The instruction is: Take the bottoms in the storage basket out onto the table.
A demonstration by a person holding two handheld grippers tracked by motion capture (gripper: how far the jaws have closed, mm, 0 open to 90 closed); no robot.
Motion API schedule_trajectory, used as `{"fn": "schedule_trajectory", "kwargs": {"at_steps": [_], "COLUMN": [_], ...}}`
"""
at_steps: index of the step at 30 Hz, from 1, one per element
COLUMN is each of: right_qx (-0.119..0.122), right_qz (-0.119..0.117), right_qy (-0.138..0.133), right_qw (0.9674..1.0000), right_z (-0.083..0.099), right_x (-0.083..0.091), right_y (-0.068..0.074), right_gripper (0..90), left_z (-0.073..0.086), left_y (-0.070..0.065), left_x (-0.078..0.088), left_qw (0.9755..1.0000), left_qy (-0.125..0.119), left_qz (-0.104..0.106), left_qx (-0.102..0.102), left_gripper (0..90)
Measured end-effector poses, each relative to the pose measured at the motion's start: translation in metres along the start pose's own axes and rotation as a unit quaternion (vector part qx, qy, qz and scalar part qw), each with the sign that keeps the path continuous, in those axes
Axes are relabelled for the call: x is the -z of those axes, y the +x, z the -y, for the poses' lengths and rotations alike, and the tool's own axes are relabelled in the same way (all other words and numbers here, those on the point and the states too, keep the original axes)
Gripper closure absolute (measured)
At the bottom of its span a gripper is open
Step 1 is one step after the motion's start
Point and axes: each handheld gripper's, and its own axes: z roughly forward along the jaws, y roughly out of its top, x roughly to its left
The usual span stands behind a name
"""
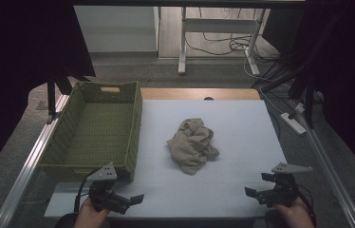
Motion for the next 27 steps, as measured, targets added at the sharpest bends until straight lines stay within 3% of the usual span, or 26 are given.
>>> {"fn": "schedule_trajectory", "kwargs": {"at_steps": [27], "right_qx": [-0.001], "right_qz": [0.002], "right_qy": [-0.001], "right_qw": [1.0], "right_z": [0.0], "right_x": [0.0], "right_y": [0.0], "right_gripper": [0.5], "left_z": [0.023], "left_y": [0.013], "left_x": [0.025], "left_qw": [0.9976], "left_qy": [0.008], "left_qz": [-0.061], "left_qx": [0.032], "left_gripper": [0.0]}}
